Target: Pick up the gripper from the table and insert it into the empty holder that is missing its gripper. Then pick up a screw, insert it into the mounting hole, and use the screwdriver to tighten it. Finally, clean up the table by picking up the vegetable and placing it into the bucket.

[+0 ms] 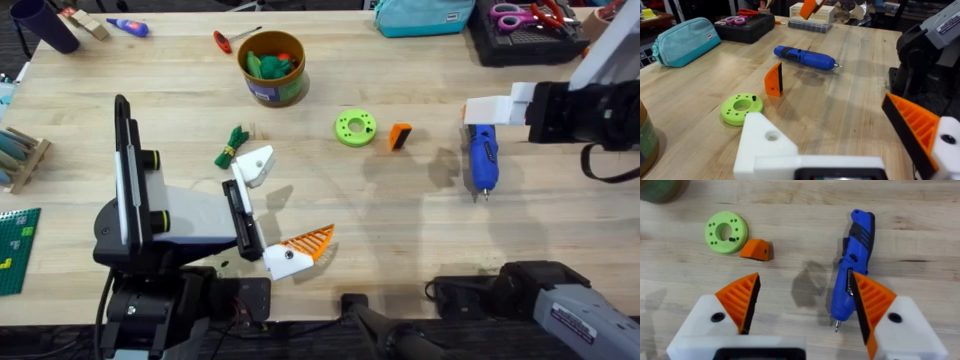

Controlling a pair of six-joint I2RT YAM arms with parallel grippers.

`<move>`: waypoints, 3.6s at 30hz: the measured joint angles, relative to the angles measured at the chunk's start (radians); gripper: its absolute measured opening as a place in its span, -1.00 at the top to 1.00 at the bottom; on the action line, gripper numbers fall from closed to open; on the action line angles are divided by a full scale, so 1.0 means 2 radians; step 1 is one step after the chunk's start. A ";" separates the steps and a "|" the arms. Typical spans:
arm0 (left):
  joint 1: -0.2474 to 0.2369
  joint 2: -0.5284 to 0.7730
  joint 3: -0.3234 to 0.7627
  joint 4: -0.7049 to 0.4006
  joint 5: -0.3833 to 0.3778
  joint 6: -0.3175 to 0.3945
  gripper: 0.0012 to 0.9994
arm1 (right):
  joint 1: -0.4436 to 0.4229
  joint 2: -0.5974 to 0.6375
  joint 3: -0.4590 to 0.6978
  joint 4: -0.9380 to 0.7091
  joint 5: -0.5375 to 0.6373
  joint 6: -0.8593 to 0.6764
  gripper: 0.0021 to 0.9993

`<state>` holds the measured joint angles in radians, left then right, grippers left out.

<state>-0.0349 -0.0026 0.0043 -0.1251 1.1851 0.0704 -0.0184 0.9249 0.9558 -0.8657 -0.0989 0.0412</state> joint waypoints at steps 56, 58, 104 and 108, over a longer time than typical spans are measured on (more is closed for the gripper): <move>0.000 0.002 0.000 0.002 0.000 0.000 -0.97 | 0.219 0.237 0.204 -0.133 0.101 0.120 -0.99; 0.000 0.002 0.000 0.002 0.000 0.000 -0.97 | 0.219 0.265 0.204 -0.132 0.097 0.150 -0.99; 0.000 0.002 0.000 0.002 0.000 0.000 -0.97 | 0.211 0.416 0.204 -0.077 0.068 0.145 -0.99; 0.000 0.002 0.000 0.003 0.000 0.000 -0.97 | 0.211 0.416 0.204 -0.072 0.068 0.143 -0.99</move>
<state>-0.0349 0.0006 0.0051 -0.1200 1.1855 0.0708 0.4026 1.7573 1.3643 -1.0092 0.0364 0.3275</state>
